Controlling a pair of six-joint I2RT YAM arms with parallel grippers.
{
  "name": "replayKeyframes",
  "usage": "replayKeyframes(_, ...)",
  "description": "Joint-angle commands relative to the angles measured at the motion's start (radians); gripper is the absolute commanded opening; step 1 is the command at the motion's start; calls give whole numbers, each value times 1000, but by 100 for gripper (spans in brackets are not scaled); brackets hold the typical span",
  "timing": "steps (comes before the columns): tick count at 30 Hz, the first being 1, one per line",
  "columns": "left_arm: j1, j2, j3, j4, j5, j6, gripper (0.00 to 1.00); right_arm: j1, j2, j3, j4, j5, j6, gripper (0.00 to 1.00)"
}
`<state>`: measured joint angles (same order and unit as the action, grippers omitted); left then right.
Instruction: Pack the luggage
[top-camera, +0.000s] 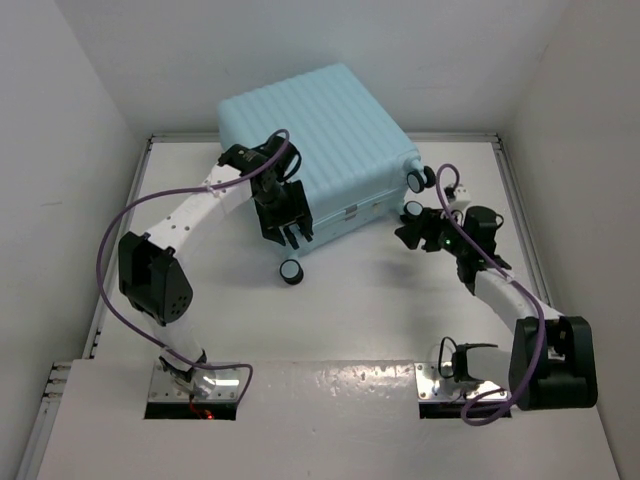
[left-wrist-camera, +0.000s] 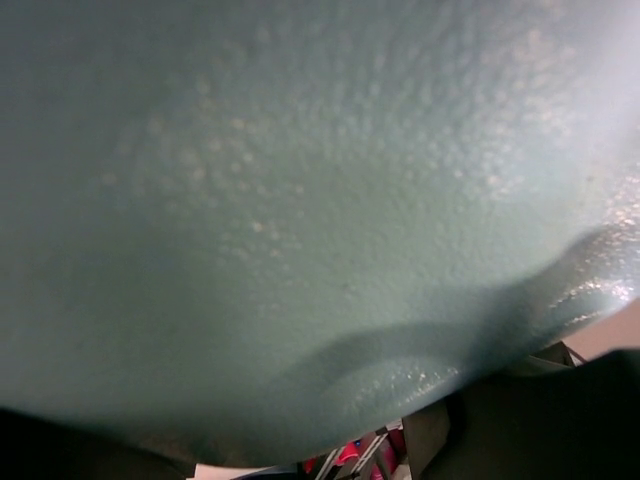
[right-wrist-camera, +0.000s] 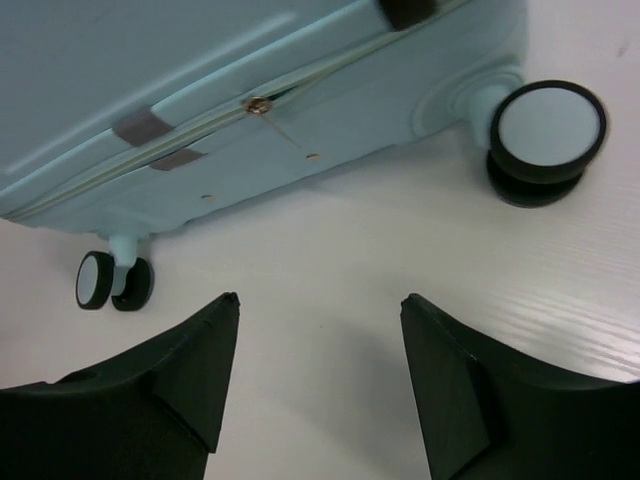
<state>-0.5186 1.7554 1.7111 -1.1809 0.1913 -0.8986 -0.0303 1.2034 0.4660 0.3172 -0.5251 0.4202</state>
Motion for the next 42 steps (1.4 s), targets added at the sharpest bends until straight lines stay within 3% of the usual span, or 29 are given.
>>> replayKeyframes(1,-20,95,4,331,175,87,0,69,-18,-1,102,62,42,65)
replayKeyframes(6,-75,-14,1,435,5,87,1,107,-5,10,94,99,37,65)
replayKeyframes(9,-103,-75,-59,454,-154,87,16,109,-19,5,80,122,32,65)
replayKeyframes(10,-112,-106,-108,466,-189,75,26,109,-30,3,79,144,29,65)
replayKeyframes(11,-112,-123,-138,475,-254,64,49,112,-36,-3,68,148,34,65)
replayKeyframes(13,-123,-157,-241,515,-302,12,52,110,-51,-7,57,163,35,67)
replayKeyframes(15,-123,-217,-310,562,-387,12,47,104,-60,-15,49,168,29,67)
replayKeyframes(16,-123,-235,-368,602,-412,12,39,102,-70,-18,43,169,23,67)
replayKeyframes(20,-132,-238,-374,621,-412,1,30,89,-93,-18,13,158,9,68)
replayKeyframes(23,-141,-195,-306,621,-412,10,30,81,-114,-23,11,126,-23,69)
replayKeyframes(26,-150,-131,-234,630,-397,10,42,75,-117,-35,32,123,8,70)
replayKeyframes(28,-150,-105,-223,644,-385,-3,40,81,-114,-52,78,117,22,72)
replayKeyframes(29,-162,-93,-214,653,-385,-17,27,81,-113,-59,86,120,31,72)
replayKeyframes(32,-162,-102,-214,662,-366,-26,0,99,-94,-55,111,123,41,73)
replayKeyframes(37,-132,-164,-294,641,-368,-17,0,162,-35,-47,236,206,69,73)
replayKeyframes(42,-67,-215,-357,630,-337,-8,0,297,87,0,309,410,13,72)
